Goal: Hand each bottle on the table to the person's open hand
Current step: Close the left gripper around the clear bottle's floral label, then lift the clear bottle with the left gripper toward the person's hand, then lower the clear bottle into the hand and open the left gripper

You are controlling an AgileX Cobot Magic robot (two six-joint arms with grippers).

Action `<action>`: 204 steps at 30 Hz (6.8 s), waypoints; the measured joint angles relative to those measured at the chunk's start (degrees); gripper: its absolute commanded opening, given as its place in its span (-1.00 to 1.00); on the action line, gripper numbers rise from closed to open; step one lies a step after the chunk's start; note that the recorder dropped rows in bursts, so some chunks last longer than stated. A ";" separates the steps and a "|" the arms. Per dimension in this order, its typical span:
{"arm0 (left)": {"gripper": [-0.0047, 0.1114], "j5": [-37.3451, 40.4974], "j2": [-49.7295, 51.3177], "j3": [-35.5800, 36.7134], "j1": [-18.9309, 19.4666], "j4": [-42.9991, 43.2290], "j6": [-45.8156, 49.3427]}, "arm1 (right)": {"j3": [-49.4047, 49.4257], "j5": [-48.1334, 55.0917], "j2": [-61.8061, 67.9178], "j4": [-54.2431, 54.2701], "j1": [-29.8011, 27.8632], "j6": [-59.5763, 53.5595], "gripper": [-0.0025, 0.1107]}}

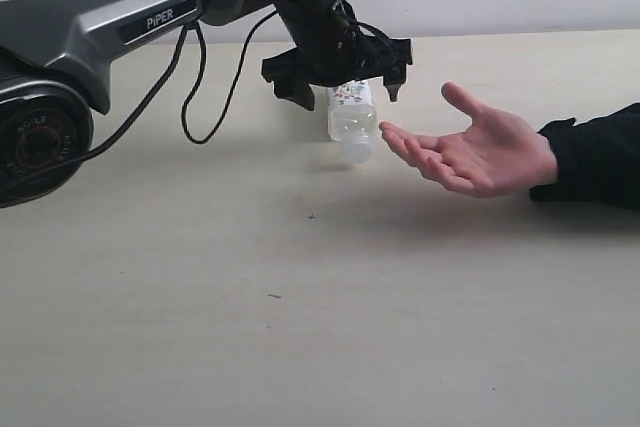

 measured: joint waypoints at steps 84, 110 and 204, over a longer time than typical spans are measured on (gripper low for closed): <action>0.47 -0.80 4.97 -0.04 0.00 3.72 4.68 | 0.00 0.15 0.00 0.00 0.00 0.00 -0.96; -0.92 -0.45 1.18 -0.04 0.00 5.92 5.06 | 0.00 0.15 0.00 0.00 0.00 0.00 -0.96; -0.92 -33.43 -20.46 41.39 -26.67 33.50 -60.43 | 0.00 0.15 0.00 0.00 0.00 0.00 -0.96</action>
